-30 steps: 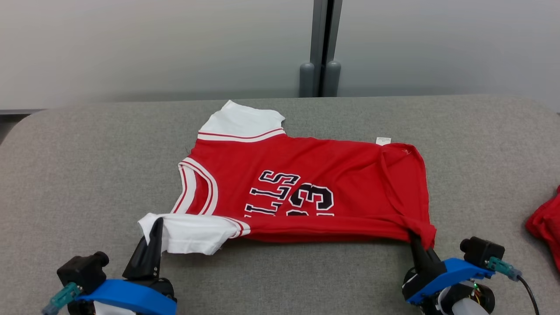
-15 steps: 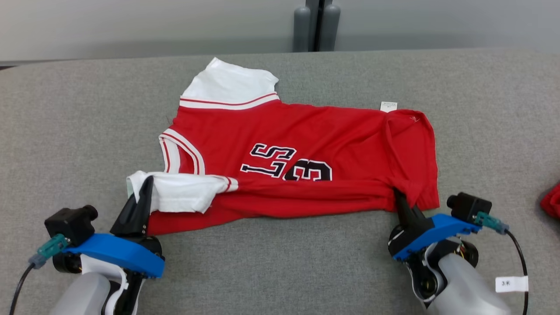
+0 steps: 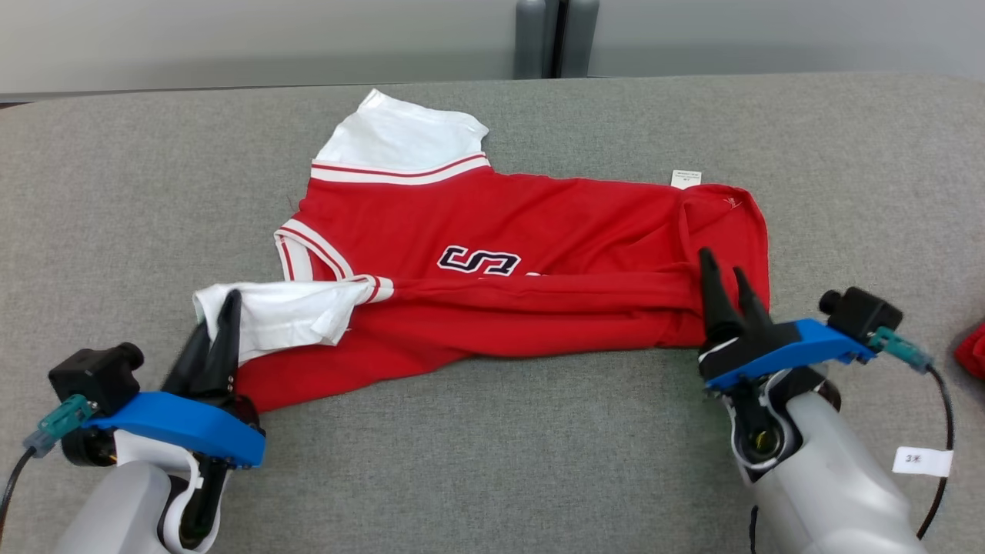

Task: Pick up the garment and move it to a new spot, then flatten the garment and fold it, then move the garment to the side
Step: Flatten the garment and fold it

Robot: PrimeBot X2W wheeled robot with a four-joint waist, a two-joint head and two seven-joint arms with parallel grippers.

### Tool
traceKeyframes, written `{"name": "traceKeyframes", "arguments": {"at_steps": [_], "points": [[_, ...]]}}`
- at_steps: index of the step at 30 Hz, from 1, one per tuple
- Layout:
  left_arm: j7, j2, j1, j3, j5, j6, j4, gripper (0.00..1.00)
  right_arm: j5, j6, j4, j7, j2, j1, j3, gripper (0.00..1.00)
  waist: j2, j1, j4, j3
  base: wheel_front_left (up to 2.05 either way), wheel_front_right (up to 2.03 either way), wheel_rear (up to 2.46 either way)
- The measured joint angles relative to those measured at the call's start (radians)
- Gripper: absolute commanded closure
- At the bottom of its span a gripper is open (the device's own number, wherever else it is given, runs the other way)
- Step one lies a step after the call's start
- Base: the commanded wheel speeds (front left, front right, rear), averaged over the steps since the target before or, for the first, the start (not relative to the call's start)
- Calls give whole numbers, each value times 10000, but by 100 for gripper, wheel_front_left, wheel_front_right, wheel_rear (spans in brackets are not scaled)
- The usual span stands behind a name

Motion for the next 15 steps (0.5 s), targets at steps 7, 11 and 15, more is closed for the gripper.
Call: {"name": "traceKeyframes", "arguments": {"at_steps": [7,11,15], "points": [[-8,-380,143,1041,989,0,121,0,-1733,2,-1302,0,12,146,-2038,0,0,0,-32,-65,0,0,0],[-8,-708,623,1287,1283,0,251,0,-3513,4,-2151,0,6,982,-3045,0,0,0,-1,-146,0,0,0],[-10,-924,1081,1233,1292,0,522,0,-5288,12,-2945,0,21,1907,-3547,0,-2,-1,-17,-289,0,0,0]]}}
